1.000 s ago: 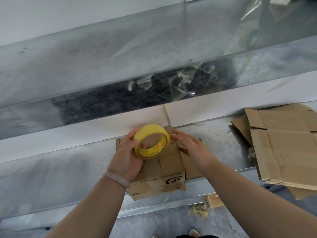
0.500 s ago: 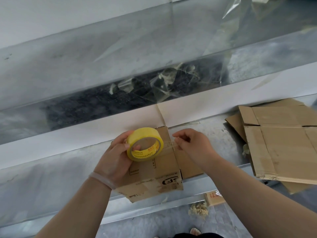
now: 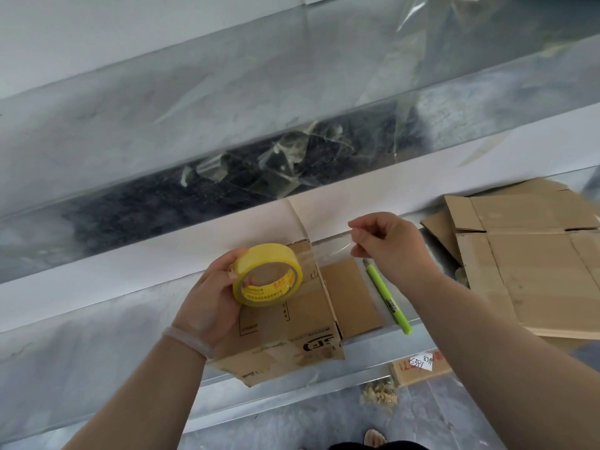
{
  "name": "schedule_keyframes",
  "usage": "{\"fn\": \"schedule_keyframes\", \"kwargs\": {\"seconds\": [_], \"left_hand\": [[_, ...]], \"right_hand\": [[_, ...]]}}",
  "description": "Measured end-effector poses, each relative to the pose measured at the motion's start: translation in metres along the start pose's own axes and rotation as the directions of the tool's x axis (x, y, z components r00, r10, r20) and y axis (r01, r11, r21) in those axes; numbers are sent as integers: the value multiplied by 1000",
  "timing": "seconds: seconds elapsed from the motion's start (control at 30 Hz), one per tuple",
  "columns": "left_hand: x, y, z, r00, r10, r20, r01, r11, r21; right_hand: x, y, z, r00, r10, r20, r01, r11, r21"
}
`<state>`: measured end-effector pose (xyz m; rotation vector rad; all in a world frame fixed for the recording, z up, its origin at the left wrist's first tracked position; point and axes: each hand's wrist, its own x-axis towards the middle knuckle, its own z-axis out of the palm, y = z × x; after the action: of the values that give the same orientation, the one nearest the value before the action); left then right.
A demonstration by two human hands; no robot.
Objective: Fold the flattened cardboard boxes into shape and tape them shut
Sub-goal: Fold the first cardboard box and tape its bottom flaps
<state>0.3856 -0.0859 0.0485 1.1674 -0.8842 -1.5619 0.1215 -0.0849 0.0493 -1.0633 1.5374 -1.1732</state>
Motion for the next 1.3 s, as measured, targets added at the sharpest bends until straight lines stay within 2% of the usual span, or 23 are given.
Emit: {"fn": "schedule_keyframes", "kwargs": {"seconds": [0.2,0.3,0.57,0.7,0.97,1.1,1.2,1.3], "left_hand": [[5,-2,0,1000,-2,-28,4,996,85],[4,-3,6,999,-7,-40,10,998,61],[2,-5,17,999,0,-38,2,999,50],[3,-5,25,1000,13,-6,-13,999,40],[0,-6,30,1000,0,-17,0,1000,9],[0,-6,30,1000,5,-21,-6,1000,-2],[1,-5,30,1000,4,-26,-4,1000,-9],[1,-5,29,1000,2,-29,-2,1000,-12]], "right_hand": [[-7,50,12,958,286,18,-283,935,215],[-5,69,26,932,359,46,-358,899,252],[-5,93,57,967,242,-82,-241,970,28],[-10,96,65,971,234,-41,-237,969,-64],[-16,98,70,997,77,-21,-80,958,-274],[-9,95,68,992,120,43,-90,899,-429],[-9,98,66,992,124,29,-106,931,-350],[-29,99,63,997,-30,-68,18,985,-173]]}}
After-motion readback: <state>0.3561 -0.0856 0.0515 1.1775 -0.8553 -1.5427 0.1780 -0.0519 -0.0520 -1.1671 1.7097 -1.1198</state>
